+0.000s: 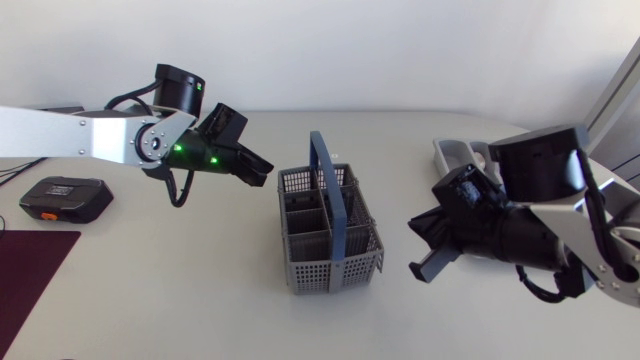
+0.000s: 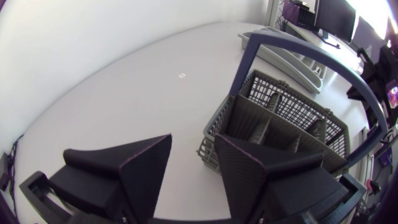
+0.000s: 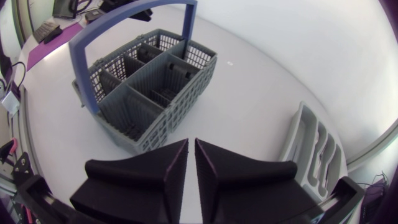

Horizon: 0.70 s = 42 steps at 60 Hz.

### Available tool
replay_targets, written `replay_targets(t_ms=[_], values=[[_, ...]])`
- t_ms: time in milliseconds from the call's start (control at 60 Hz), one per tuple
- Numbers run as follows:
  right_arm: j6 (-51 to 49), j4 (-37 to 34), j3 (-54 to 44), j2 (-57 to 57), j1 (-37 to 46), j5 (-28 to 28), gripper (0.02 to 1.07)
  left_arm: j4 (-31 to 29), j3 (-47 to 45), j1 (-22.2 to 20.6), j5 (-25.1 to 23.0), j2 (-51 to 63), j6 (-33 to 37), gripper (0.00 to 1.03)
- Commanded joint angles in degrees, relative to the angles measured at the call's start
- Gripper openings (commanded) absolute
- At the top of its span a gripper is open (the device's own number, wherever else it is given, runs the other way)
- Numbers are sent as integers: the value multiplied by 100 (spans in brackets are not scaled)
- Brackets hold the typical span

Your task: Unload the cutlery basket into the drawer organizer.

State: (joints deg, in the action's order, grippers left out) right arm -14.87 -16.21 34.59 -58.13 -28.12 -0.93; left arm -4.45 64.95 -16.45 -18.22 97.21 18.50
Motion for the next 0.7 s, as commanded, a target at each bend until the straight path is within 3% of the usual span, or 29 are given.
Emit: replay_targets(t_ms=[0,250,350,500,683], values=[[-42,21,-321,118,-255,-39,8,111,405,107,-156,448,-110,42],[-24,100,-620,126,-800,-57,8,102,1240,221,-613,1309,-136,37],[-51,47,-611,135,-915,-399,8,-100,1556,230,-920,1573,-128,33],[-42,100,-611,-14,-1249,-522,8,-311,1653,230,-1281,1661,-40,27],[-68,592,-567,-559,-1249,-496,8,-707,1591,107,-1500,1643,338,27]])
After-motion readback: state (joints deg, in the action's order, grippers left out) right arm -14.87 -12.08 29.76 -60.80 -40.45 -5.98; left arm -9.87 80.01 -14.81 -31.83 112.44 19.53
